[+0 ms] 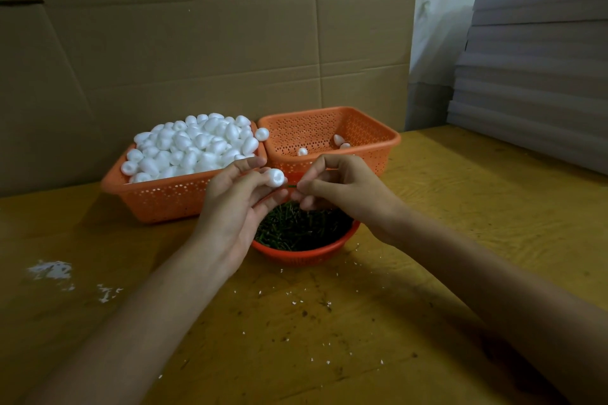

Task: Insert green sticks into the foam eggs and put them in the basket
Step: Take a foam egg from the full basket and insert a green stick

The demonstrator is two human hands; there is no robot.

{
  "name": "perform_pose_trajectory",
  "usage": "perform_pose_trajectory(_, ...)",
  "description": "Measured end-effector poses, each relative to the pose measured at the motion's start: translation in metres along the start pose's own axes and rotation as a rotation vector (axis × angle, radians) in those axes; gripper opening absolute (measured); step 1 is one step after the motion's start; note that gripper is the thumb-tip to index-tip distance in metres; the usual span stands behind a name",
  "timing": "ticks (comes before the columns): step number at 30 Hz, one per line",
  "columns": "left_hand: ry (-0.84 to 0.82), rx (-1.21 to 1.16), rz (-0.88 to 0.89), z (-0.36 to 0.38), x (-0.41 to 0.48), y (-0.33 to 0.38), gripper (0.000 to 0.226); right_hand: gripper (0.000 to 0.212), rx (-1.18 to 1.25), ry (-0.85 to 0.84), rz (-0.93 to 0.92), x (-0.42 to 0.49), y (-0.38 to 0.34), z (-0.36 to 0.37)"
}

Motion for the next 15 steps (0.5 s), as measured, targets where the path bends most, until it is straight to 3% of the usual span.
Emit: perform_pose_trajectory(15, -0.023, -0.022, -0.009, -0.002, 0.003, -0.001, 0.031, 0.025, -0.231, -0.039, -0.077, -0.002, 0.001, 0.01)
Point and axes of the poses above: each hand's wrist, its own x-axis towards the middle knuckle, its own z-axis out of the palm, y = z × x, the point moved 7 cm from there along x, towards the middle knuckle, and after that the axes turned 1 degree about -x, right-handed, at the moved point
